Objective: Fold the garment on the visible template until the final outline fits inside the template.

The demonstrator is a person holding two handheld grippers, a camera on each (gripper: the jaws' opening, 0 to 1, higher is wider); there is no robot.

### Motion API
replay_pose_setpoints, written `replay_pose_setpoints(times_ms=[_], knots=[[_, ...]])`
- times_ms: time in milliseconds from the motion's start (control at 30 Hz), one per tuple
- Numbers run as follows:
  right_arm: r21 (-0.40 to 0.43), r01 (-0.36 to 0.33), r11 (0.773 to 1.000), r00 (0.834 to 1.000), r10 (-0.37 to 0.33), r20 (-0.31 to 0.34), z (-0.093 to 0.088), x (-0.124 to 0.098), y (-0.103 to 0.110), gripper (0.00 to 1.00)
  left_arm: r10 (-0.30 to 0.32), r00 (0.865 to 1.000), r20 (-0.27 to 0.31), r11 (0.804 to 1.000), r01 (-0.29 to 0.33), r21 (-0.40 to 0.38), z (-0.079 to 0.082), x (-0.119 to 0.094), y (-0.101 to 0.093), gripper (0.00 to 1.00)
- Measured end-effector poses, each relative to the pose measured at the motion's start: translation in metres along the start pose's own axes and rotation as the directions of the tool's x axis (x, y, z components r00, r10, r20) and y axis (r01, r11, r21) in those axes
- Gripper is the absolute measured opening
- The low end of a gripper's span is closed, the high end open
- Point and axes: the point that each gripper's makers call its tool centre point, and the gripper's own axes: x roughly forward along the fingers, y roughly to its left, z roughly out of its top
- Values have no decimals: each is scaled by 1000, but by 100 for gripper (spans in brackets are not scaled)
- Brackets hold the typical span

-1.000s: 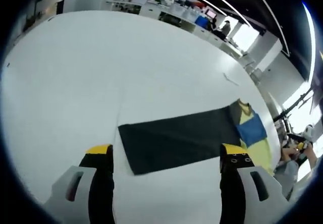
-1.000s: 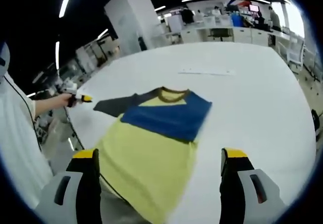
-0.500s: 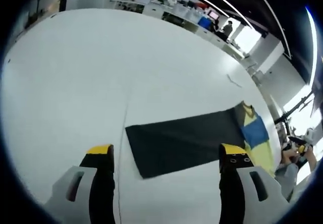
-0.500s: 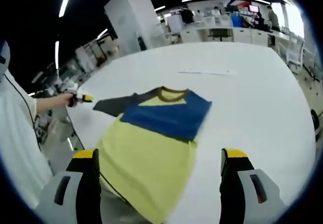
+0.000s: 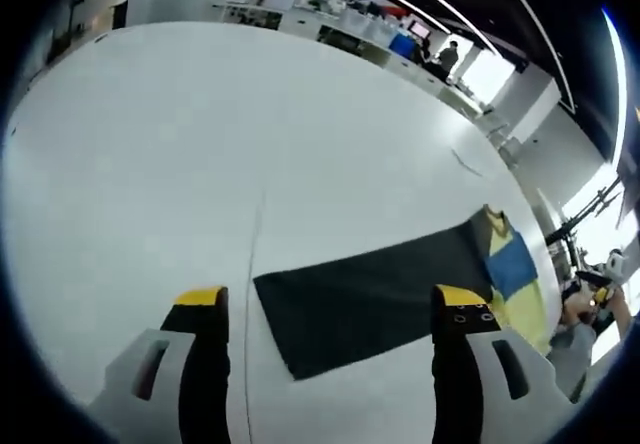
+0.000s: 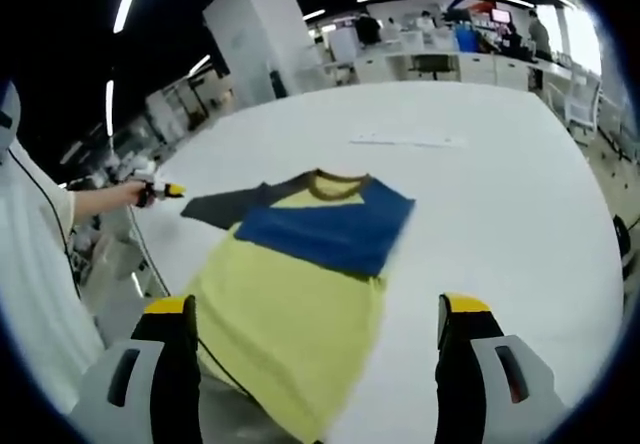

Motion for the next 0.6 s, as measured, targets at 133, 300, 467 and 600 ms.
replay_pose_setpoints(times_ms=[133, 300, 467, 600], knots=[[0, 3, 1000, 1000, -3, -4, 0, 1, -1, 100, 2, 1000, -13, 1000, -2, 6, -3, 4, 6, 80], [6, 4, 1000, 1000, -4, -9, -1, 3, -2, 100, -16, 1000, -21, 999, 17, 28, -4, 7, 7, 75], [8, 2, 1000, 1000, -1, -20, -3, 5, -1, 100, -19, 1000, -22, 999, 20, 50, -4, 11, 10, 68], [10, 3, 1000, 1000, -3, -19, -3, 6, -2, 100, -20, 1000, -7, 996, 20, 88, -1, 14, 11, 58]])
